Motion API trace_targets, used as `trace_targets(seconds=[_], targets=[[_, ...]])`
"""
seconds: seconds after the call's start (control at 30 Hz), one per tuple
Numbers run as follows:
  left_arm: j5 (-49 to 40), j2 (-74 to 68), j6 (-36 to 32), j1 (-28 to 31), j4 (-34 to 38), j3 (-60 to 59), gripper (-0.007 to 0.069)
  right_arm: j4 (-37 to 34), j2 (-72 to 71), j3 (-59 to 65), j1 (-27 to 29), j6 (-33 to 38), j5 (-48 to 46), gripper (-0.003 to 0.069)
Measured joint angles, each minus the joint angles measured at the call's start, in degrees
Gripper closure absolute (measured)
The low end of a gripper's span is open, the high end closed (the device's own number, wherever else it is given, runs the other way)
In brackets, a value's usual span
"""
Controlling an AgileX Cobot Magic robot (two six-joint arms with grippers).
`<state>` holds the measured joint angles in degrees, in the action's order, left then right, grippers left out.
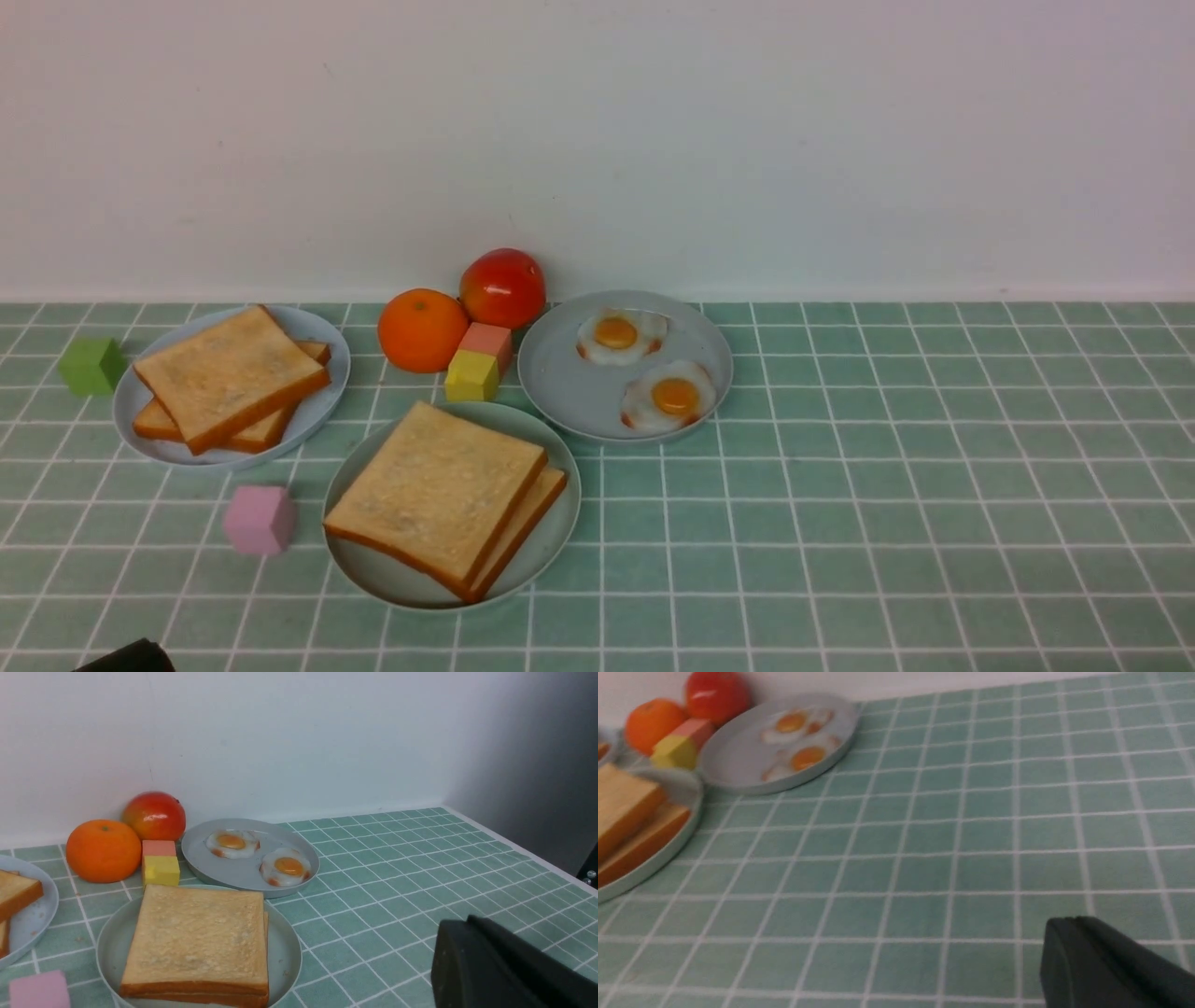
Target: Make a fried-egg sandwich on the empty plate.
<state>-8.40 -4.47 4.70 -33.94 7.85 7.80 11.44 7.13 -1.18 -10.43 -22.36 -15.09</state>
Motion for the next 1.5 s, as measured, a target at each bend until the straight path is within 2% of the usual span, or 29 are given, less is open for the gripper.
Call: trace_targets(seconds=[0.07, 0.1, 0.17, 0.33, 0.6, 0.73, 0.83, 0.93, 1.5], targets=[[-0.2, 0.0, 0.0, 0.0, 0.0, 0.0, 0.0638, -0.6, -1.4, 1.5, 2.7, 1.2, 1.7, 0.0673], [-0.4, 0.0, 0.0, 0.0, 0.0, 0.0, 0.0638, -2.1, -4.3, 2.5, 6.0, 2.6, 2.0, 0.0673], [-0.6, 0.0, 0.0, 0.0, 0.0, 0.0, 0.0638, -3.2, -6.9, 2.6, 7.7, 4.2, 0.3, 0.0673], [-0.9, 0.0, 0.0, 0.0, 0.0, 0.0, 0.0638, -4.3, -7.7, 2.6, 8.3, 6.8, -4.2, 0.0673], [-0.9, 0.0, 0.0, 0.0, 0.0, -0.1, 0.0637, -4.6, -7.7, 2.6, 8.3, 7.8, -4.2, 0.0673], [-0.9, 0.0, 0.0, 0.0, 0.0, -0.1, 0.0635, -7.9, -7.7, 2.6, 8.3, 13.6, -4.4, 0.0673], [-1.0, 0.0, 0.0, 0.0, 0.0, -0.1, 0.0631, -13.3, -7.7, 2.3, 8.4, 22.4, -5.9, 0.0673], [-1.1, 0.0, 0.0, 0.0, 0.0, -0.1, 0.0629, -15.2, -7.7, 2.3, 8.4, 25.3, -6.1, 0.0673], [-1.2, 0.0, 0.0, 0.0, 0.0, -0.1, 0.0620, -15.5, -7.7, 2.2, 8.5, 26.7, -6.5, 0.0671]])
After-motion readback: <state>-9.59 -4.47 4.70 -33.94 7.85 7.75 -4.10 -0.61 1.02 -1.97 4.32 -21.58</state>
